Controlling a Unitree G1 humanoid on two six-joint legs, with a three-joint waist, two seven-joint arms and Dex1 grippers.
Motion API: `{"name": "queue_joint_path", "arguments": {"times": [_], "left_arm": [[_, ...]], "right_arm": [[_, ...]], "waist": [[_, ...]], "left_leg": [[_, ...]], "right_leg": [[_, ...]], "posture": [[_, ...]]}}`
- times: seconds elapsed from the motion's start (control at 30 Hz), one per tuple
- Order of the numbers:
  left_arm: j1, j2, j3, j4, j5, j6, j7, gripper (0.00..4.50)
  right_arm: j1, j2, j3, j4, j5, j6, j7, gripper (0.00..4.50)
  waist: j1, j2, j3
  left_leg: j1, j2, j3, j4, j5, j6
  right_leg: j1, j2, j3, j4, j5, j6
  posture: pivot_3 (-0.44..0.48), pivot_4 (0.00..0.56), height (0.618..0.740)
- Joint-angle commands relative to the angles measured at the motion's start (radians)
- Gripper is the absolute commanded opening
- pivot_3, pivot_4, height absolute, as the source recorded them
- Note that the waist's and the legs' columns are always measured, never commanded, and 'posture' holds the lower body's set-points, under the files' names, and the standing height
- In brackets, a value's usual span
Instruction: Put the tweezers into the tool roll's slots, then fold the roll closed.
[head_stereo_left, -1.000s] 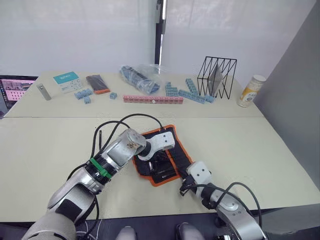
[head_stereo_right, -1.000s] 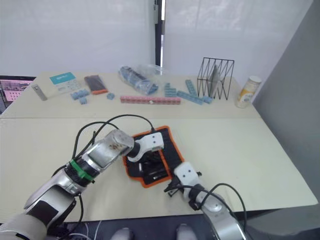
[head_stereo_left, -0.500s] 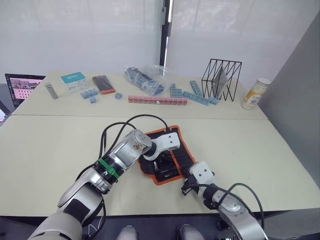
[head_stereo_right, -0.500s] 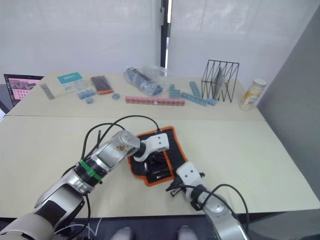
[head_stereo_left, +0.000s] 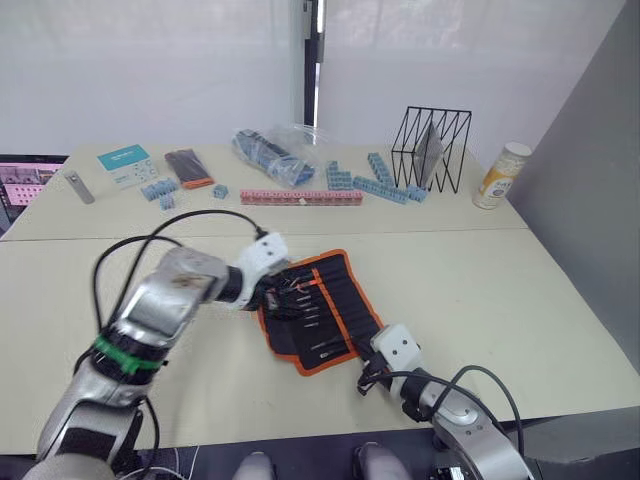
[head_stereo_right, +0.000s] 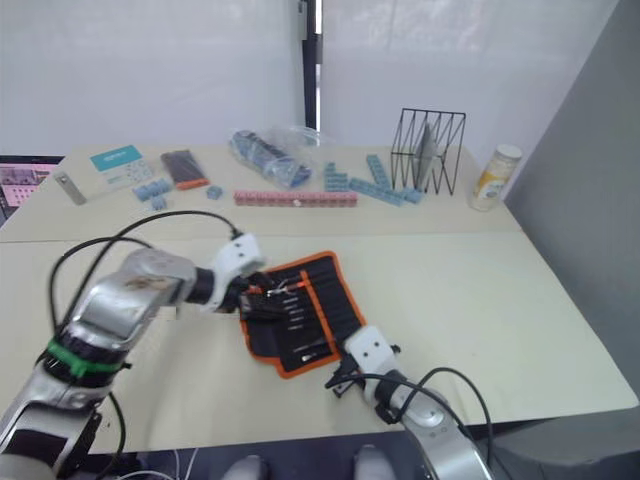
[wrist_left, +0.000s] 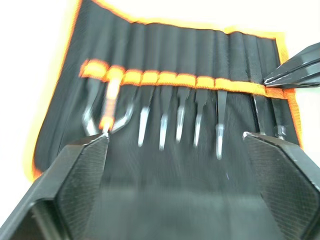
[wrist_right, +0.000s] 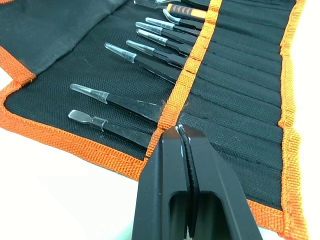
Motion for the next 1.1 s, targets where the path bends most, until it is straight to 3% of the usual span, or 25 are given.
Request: {"name": "queue_joint_path", "arguments": {"times": [0.03, 0.2, 0.33, 0.5, 0.63, 0.8, 1.1], "left_arm": [[0.154, -0.022, 0.201, -0.079, -0.019, -0.106, 0.117, 4.48], [0.474, -0.088, 0.393, -0.192, -0.031, -0.279, 0.214, 4.48], [0.694, -0.218, 0.554, -0.319, -0.08, -0.349, 0.312, 4.48], [0.87, -0.347, 0.66, -0.393, -0.105, -0.37, 0.425, 4.48], [1.008, -0.415, 0.681, -0.441, -0.14, -0.42, 0.436, 4.48], [1.074, -0.423, 0.678, -0.437, -0.163, -0.456, 0.449, 4.48], [1.033, -0.378, 0.628, -0.292, -0.126, -0.558, 0.462, 4.48]], "right_arm": [[0.057, -0.034, 0.051, 0.161, -0.027, 0.114, 0.024, 0.0], [0.049, -0.044, 0.051, 0.168, -0.025, 0.11, 0.038, 0.0], [0.04, -0.057, 0.053, 0.173, -0.022, 0.108, 0.054, 0.0], [0.03, -0.062, 0.061, 0.182, -0.022, 0.106, 0.067, 0.0], [0.028, -0.059, 0.07, 0.186, -0.024, 0.105, 0.072, 0.0], [0.024, -0.06, 0.073, 0.194, -0.024, 0.099, 0.077, 0.0], [0.014, -0.047, 0.075, 0.211, -0.03, 0.092, 0.075, 0.0]], "waist": [[0.002, -0.001, 0.0], [0.008, -0.005, 0.001], [0.012, -0.006, 0.001], [0.017, -0.006, 0.0], [0.015, -0.007, 0.0], [0.011, -0.007, 0.0], [0.002, -0.006, 0.0]], "left_leg": [[0.001, 0.0, 0.0, 0.0, -0.001, 0.0], [0.001, 0.001, 0.0, 0.001, -0.001, -0.001], [0.002, 0.001, 0.001, 0.002, -0.006, -0.01], [0.003, 0.001, 0.001, 0.003, -0.007, -0.011], [0.003, 0.001, 0.001, 0.004, -0.007, -0.011], [0.001, 0.001, 0.001, 0.004, -0.008, -0.013], [0.001, 0.001, 0.002, 0.004, -0.01, -0.015]], "right_leg": [[0.0, 0.0, 0.0, 0.0, 0.0, 0.0], [0.0, 0.0, 0.0, -0.001, 0.0, 0.0], [-0.001, -0.001, 0.0, -0.003, -0.001, -0.001], [0.0, -0.001, 0.0, -0.004, -0.001, -0.002], [0.0, -0.001, 0.0, -0.007, -0.001, -0.002], [0.0, -0.001, -0.001, -0.015, -0.001, -0.002], [0.0, -0.002, -0.001, -0.015, -0.001, -0.002]], "posture": [[0.0, 0.15, 0.737], [0.0, 0.15, 0.737], [0.0, 0.15, 0.737], [0.0, 0.15, 0.737], [0.0, 0.15, 0.737], [0.0, 0.15, 0.737], [0.0, 0.15, 0.737]]}}
